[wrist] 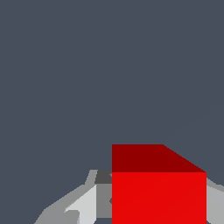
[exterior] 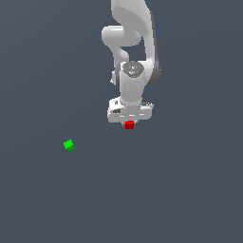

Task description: Stack the red cube on top of the green cube.

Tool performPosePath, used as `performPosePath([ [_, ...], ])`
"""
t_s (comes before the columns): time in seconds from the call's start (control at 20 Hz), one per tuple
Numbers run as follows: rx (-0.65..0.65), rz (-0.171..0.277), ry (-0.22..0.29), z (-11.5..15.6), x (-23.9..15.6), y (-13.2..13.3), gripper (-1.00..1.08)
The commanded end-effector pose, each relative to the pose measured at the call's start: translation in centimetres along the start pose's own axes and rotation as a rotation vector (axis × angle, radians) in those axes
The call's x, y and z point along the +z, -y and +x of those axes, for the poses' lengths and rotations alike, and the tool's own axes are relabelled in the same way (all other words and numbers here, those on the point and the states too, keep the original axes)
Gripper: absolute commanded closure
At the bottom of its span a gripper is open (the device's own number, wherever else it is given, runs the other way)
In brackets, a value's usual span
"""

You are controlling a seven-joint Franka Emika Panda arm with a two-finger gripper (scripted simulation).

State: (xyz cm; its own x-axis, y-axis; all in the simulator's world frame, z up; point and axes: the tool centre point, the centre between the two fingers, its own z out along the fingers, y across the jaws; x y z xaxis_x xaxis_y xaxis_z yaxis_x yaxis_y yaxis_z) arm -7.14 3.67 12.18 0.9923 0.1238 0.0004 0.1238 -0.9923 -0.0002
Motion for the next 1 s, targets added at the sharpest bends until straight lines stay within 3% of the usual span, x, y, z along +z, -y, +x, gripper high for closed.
performPosePath([
  [0.0, 0.0, 0.0, 0.001, 0.0, 0.2, 0.0, 1.08],
  [0.5, 0.0, -0.001, 0.001, 0.1, 0.5, -2.2, 1.08],
  [0.95, 0.0, -0.001, 0.001, 0.6, 2.0, -9.8, 1.08],
])
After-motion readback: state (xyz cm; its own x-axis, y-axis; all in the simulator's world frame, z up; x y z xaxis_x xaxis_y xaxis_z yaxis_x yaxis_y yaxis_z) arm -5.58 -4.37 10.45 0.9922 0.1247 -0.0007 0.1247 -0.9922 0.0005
